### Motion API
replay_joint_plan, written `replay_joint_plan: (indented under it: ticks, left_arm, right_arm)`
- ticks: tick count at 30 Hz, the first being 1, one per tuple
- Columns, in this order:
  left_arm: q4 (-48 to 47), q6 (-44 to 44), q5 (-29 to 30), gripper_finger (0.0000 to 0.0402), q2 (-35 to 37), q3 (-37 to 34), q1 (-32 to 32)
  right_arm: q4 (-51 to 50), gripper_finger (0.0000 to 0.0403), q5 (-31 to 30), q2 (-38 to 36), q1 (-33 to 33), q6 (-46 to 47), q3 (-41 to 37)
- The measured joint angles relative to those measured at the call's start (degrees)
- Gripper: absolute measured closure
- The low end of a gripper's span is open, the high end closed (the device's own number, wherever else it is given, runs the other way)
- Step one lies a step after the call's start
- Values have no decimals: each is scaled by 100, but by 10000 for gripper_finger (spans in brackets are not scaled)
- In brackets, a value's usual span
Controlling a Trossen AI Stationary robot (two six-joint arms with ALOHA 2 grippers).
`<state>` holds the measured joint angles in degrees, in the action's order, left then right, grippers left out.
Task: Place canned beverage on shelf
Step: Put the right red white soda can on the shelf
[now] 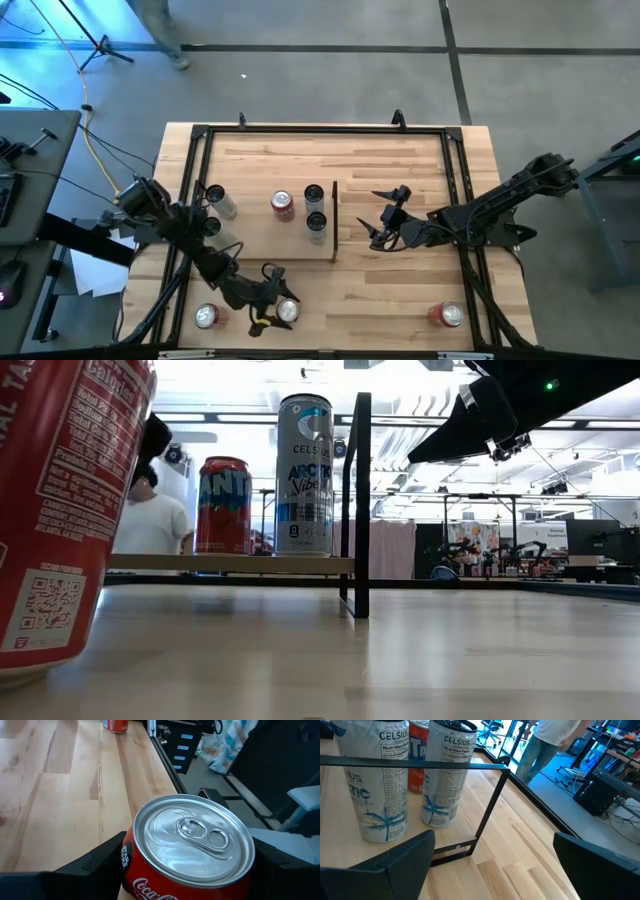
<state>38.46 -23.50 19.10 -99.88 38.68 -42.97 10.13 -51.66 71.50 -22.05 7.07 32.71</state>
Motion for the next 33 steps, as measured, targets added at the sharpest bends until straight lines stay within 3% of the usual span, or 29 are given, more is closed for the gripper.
replay_joint_plan:
  ticks: [20, 27, 33]
  left_arm:
    - [-171, -199, 1901, 72, -2, -7, -598]
    - [-133, -164, 3144, 71, 54, -7, -990]
    - [-99, -781, 4047, 71, 456, 92, -1174]
  right_arm:
    - [0, 9, 1, 0, -1, -1, 0]
    - [0, 9, 0, 0, -1, 0, 0]
    - [0, 9, 0, 0, -1, 0, 0]
